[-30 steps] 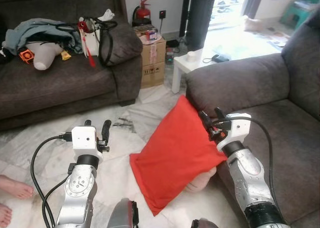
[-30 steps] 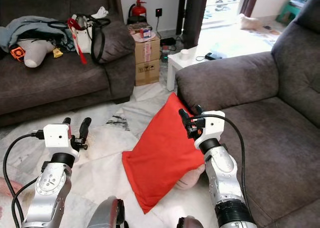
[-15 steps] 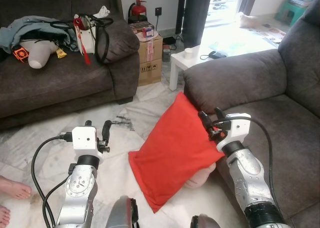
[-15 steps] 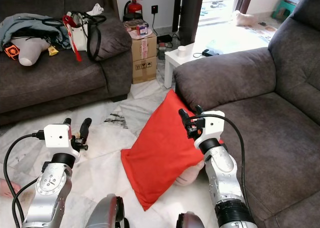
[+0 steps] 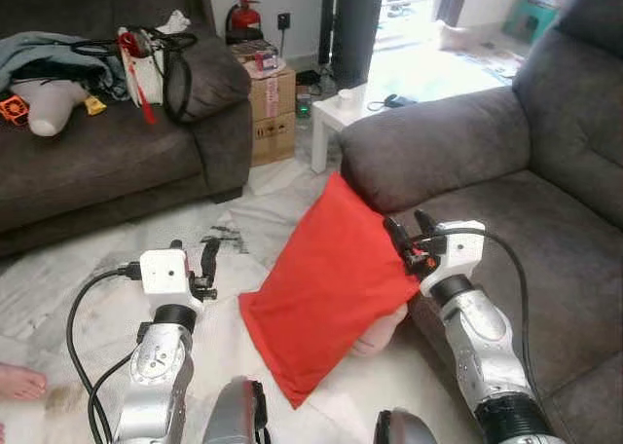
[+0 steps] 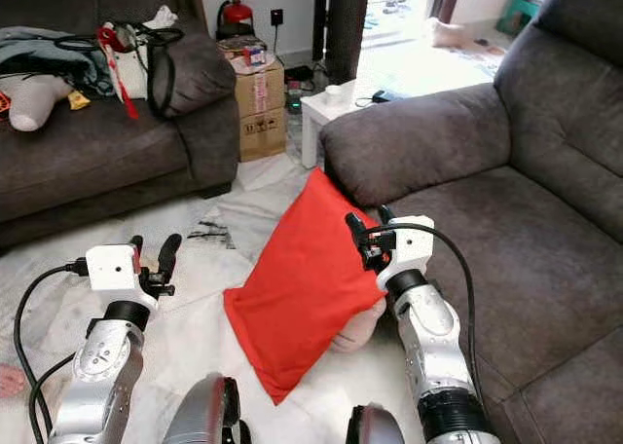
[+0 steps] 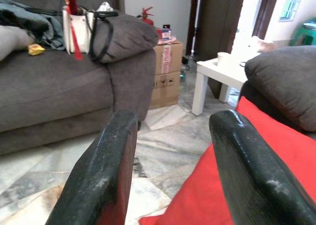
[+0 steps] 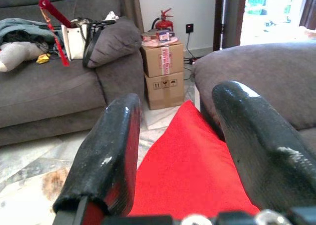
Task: Move the pillow to the sofa from floor
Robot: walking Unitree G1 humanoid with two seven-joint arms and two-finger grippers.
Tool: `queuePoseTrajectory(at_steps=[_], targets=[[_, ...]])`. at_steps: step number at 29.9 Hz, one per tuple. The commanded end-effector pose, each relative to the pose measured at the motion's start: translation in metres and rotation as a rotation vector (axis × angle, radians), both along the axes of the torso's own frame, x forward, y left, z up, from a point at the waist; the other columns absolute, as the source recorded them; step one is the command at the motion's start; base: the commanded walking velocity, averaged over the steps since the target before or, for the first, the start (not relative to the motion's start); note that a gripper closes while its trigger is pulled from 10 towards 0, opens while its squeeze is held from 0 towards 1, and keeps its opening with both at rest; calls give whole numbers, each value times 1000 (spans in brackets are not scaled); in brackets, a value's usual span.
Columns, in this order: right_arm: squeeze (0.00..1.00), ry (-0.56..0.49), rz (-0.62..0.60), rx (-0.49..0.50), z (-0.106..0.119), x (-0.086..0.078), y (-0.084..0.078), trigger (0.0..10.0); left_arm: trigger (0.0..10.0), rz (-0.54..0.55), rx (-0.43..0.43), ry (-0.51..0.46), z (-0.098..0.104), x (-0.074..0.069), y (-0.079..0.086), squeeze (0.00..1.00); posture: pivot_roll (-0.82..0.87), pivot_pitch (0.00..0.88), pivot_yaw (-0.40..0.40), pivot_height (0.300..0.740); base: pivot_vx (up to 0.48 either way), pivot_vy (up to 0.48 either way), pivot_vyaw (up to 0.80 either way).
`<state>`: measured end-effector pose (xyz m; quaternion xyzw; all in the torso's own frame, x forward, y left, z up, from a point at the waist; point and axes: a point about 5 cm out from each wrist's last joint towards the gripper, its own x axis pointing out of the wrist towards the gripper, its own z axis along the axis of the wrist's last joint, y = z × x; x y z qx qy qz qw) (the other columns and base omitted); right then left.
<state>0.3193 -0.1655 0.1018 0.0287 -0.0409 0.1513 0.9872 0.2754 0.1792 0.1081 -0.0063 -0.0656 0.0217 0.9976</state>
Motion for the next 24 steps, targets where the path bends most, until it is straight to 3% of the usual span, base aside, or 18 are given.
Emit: queuePoseTrajectory(at_steps=[1,24], targets=[[0,20,-6,-8,-3,0,-1,10000,10000,-4,-10,8,0,-1,0,0,6,90,-12,623,334,0,0],[0,21,-10,-12,-2,2,1,10000,10000,2,-8,12,0,-1,1,0,9,93,-14,623,343,0,0]])
